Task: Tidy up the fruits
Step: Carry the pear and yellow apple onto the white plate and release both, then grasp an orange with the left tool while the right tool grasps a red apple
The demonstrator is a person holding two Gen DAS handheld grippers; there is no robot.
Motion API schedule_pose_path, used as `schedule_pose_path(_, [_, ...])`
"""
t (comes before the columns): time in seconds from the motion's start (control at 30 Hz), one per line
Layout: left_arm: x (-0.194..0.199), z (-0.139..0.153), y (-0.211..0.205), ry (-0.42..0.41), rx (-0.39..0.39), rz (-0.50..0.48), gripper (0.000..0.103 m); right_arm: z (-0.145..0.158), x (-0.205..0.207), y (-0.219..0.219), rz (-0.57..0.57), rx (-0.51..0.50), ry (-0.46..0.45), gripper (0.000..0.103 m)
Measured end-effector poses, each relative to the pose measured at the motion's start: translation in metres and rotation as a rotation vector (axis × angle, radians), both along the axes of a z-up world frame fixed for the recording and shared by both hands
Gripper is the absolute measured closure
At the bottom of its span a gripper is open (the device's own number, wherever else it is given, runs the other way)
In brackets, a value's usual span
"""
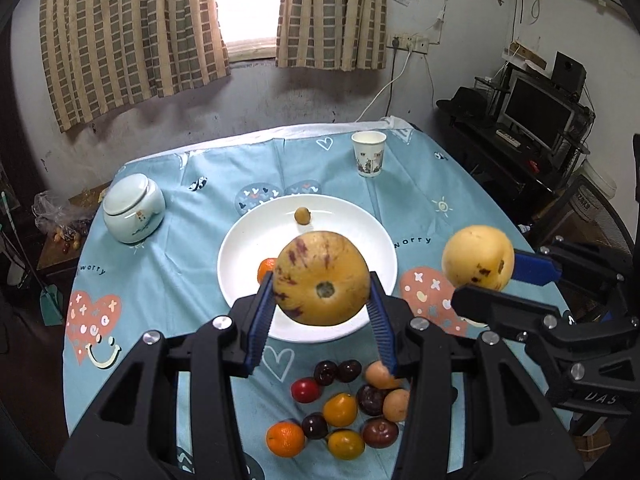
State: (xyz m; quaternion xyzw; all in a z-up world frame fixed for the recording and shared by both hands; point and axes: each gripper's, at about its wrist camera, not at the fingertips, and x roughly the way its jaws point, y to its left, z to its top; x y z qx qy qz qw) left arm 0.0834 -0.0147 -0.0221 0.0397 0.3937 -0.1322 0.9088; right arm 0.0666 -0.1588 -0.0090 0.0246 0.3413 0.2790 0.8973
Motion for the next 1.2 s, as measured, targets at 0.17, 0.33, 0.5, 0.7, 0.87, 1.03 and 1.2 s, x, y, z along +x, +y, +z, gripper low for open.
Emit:
schedule_pose_path(0.17, [0.033, -0.024, -0.001, 0.046, 0.016, 0.016, 0.058, -0.02, 0.034, 0.003, -0.006, -0.014, 0.052, 0.066])
schedule_pose_path(0.33, [0.069, -0.054, -0.002, 0.089, 0.049, 0.029, 0.058, -0.051, 0.074, 0.006, -0.025, -0.048, 0.112, 0.066])
schedule_pose_path(0.5, [0.1, -0.087, -0.005, 0.142, 0.083, 0.044, 0.058, -0.086, 0.109, 0.009, -0.035, -0.081, 0.173, 0.066])
schedule_pose_path(0.7, [0.123, -0.113, -0.004, 0.175, 0.126, 0.059, 0.058, -0.113, 0.139, 0.014, -0.025, -0.122, 0.214, 0.066])
schedule_pose_path(0.87, [0.131, -0.123, -0.002, 0.193, 0.14, 0.077, 0.055, -0.132, 0.156, 0.023, -0.04, -0.225, 0.248, 0.065])
schedule_pose_path(1.03, [0.128, -0.117, 0.001, 0.169, 0.146, 0.087, 0.037, -0.129, 0.152, 0.016, -0.078, -0.213, 0.212, 0.03])
schedule_pose_path(1.2, [0.115, -0.103, 0.008, 0.149, 0.146, 0.104, 0.037, -0.113, 0.137, 0.003, -0.1, -0.189, 0.194, 0.03])
